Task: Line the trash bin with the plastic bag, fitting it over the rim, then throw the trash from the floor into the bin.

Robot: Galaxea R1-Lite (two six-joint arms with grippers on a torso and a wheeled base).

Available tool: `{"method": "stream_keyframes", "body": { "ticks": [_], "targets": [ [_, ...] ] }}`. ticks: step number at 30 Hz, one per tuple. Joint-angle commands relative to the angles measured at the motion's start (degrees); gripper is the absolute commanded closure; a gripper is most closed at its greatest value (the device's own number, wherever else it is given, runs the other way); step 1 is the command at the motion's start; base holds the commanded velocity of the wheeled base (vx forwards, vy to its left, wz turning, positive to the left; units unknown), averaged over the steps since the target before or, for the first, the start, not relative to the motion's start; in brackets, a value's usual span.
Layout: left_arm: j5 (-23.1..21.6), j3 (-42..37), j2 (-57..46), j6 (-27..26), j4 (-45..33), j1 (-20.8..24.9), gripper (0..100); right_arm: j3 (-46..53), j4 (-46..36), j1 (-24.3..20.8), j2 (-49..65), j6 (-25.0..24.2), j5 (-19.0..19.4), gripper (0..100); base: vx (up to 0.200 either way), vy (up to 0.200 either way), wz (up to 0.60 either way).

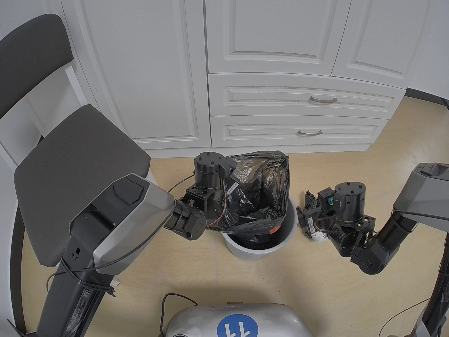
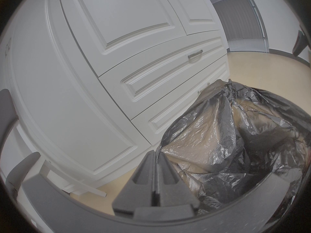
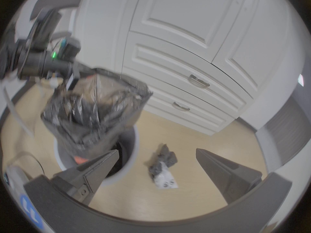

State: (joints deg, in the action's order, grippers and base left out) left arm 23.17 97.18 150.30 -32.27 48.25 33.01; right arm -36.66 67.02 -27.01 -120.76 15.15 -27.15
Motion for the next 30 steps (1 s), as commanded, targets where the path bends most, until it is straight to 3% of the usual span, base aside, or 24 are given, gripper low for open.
{"method": "stream_keyframes", "body": {
  "ticks": [1,6,10,13,17,23,30],
  "targets": [
    [0.0,-0.4,-0.5,0.1,0.1,0.1,100,-9.4,-9.6,-4.8,0.8,-11.1,-0.1,0,0.000,0.000,0.00],
    [0.0,-0.4,-0.5,0.2,0.2,0.0,100,-20.7,-33.1,-8.8,1.9,-28.5,1.0,0,0.000,0.000,0.00],
    [0.0,-0.4,-0.6,0.2,0.4,0.1,100,-32.6,-49.3,-9.5,0.0,-43.1,7.7,0,0.000,0.000,0.00],
    [0.0,-0.4,-0.6,0.2,0.5,0.1,100,-38.5,-56.4,-9.2,-1.3,-50.0,11.8,0,0.000,0.000,0.00],
    [0.0,-0.4,-0.6,0.2,0.7,0.1,100,-41.7,-58.9,-8.4,-4.3,-52.6,12.9,0,0.000,0.000,0.00],
    [0.0,-0.5,-0.5,0.9,0.7,-0.1,100,-41.2,-59.1,-7.0,-7.3,-50.7,12.9,0,0.000,0.000,0.00],
    [0.0,-0.5,-0.4,1.0,0.7,-0.4,100,-37.8,-59.1,-3.7,-2.3,-49.3,12.9,0,0.000,0.000,0.00]
  ]
}}
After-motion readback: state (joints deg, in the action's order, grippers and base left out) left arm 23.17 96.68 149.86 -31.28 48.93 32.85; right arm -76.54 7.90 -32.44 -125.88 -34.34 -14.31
